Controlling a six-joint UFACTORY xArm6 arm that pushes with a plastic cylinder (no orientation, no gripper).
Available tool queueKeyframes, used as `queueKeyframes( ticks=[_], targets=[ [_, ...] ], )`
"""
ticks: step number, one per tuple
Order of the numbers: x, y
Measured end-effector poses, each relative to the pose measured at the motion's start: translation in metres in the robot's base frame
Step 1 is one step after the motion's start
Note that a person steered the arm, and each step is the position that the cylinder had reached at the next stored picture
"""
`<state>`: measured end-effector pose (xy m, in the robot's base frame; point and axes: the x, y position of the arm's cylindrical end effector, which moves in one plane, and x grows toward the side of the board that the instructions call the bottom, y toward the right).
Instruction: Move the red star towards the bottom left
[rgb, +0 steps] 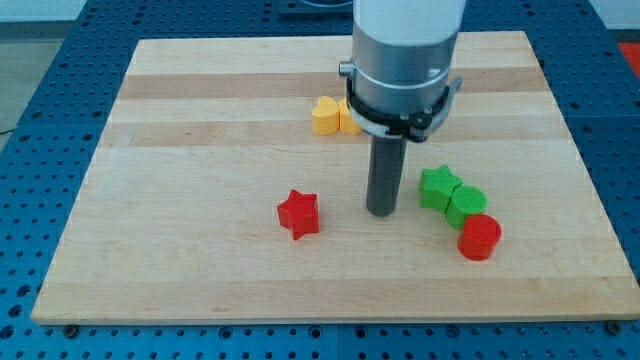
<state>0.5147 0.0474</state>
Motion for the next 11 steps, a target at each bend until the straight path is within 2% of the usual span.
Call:
queueKeyframes(
  ticks=[1, 2, 3, 4, 5, 7, 9, 10, 11],
  targets=[
    [0.025, -0.06],
    [0.026, -0.123],
    [0.028, -0.081],
    [0.012, -0.03],
    [-0.015, -0.045],
    [0.0, -0.161],
    [-0.022, -0.18],
    [0.005, -0.23],
    [0.015, -0.241]
  ],
)
